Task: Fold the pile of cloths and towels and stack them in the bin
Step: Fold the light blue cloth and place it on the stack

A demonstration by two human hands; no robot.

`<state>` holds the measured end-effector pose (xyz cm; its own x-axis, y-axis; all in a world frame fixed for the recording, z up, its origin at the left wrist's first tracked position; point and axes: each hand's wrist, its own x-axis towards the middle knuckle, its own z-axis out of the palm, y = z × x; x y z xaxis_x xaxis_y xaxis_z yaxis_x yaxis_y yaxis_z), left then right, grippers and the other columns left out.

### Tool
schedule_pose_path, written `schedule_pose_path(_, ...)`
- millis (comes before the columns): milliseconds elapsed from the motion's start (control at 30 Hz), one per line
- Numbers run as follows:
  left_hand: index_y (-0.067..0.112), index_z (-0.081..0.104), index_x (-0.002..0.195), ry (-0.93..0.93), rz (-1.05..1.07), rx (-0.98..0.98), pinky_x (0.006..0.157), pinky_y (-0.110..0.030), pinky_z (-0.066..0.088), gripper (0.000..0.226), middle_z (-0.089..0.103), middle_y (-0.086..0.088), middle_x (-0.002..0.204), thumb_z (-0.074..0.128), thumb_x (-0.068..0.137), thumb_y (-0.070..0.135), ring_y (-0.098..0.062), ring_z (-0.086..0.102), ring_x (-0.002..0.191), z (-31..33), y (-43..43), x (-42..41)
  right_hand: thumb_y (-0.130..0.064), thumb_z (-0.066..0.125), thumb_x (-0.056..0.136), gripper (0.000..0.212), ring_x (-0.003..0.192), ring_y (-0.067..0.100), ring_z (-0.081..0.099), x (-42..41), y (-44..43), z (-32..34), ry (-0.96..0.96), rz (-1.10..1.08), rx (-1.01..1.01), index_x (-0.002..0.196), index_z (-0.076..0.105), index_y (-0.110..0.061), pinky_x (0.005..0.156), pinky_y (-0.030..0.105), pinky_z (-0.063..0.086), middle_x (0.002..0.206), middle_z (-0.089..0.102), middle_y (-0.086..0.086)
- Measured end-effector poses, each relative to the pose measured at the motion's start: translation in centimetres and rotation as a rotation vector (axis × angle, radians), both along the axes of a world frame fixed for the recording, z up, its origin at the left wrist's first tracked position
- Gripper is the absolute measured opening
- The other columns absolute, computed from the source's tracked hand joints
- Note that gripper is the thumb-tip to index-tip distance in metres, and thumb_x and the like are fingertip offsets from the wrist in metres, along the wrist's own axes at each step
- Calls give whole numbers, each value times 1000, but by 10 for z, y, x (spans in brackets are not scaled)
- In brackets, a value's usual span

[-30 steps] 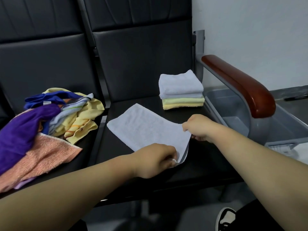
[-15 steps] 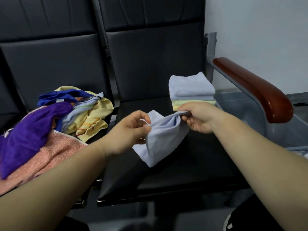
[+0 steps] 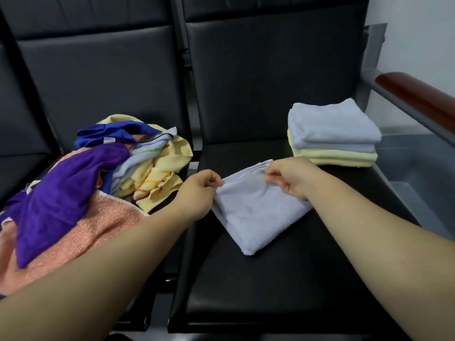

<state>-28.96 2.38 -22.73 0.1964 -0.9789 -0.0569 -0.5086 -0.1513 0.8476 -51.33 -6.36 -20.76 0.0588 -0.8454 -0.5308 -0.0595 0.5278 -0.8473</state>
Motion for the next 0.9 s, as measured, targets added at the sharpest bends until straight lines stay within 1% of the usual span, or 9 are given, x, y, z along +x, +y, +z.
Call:
schedule_pose_path(100,19,68,83,-222,-12,58,47,-19,39,32,65,7,68,42,88,0,-8,52,53,-6,-6,0,0,65,88,23,84,14,79,7,-7,-11,115,33,-44,107,75,-9,55,20,40,87,77,5)
schedule_pose_path(200,16,65,82,-285,-26,114,58,-28,45,24,68,1,79,43,91,12,-17,59,69,-10,-12,0,3,68,89,15,87,21,75,9,-13,-21,222,98,-160,99,72,-8,75,32,59,91,72,9)
schedule_pose_path(267,10,55,76,-273,-40,156,67,-34,44,26,60,1,77,46,94,26,-19,55,74,-8,-15,0,4,72,88,17,81,22,70,11,-13,-22,255,110,-216,87,67,-13,84,39,62,92,71,11)
schedule_pose_path(367,6,61,80,-292,-90,200,66,-34,42,33,58,0,76,56,92,37,-17,54,72,-5,-18,2,7,72,85,18,74,21,67,14,-17,-20,308,124,-239,88,65,-10,68,29,61,88,69,11)
schedule_pose_path(433,3,65,84,-271,-84,205,64,-32,42,31,58,1,74,62,90,33,-16,54,70,-4,-19,8,7,71,85,16,71,20,66,16,-22,-18,384,155,-244,92,66,-7,61,26,59,85,68,11)
schedule_pose_path(567,11,62,72,-81,25,214,66,-34,44,19,59,-3,70,63,85,25,-19,55,70,-7,-19,16,-11,71,89,3,77,22,68,24,-36,-14,606,224,-286,89,72,-9,78,34,59,90,73,10)
schedule_pose_path(700,14,55,66,-55,97,190,63,-33,44,19,58,-2,66,61,81,24,-21,54,67,-9,-19,14,-31,57,101,26,102,27,69,36,-41,-1,898,334,-344,106,76,-14,95,38,58,110,73,6)
schedule_pose_path(800,14,51,77,-259,103,170,59,-30,39,15,56,-1,75,62,82,23,-18,51,68,-9,-19,12,-39,58,101,27,99,26,68,37,-40,-4,955,416,-373,104,75,-17,92,41,59,107,72,4)
schedule_pose_path(900,14,47,93,-390,97,241,58,-32,37,26,55,0,86,65,85,31,-14,51,72,-3,-16,8,-51,56,97,38,86,21,64,31,-38,-12,992,441,-342,103,65,-15,70,35,52,99,67,2)
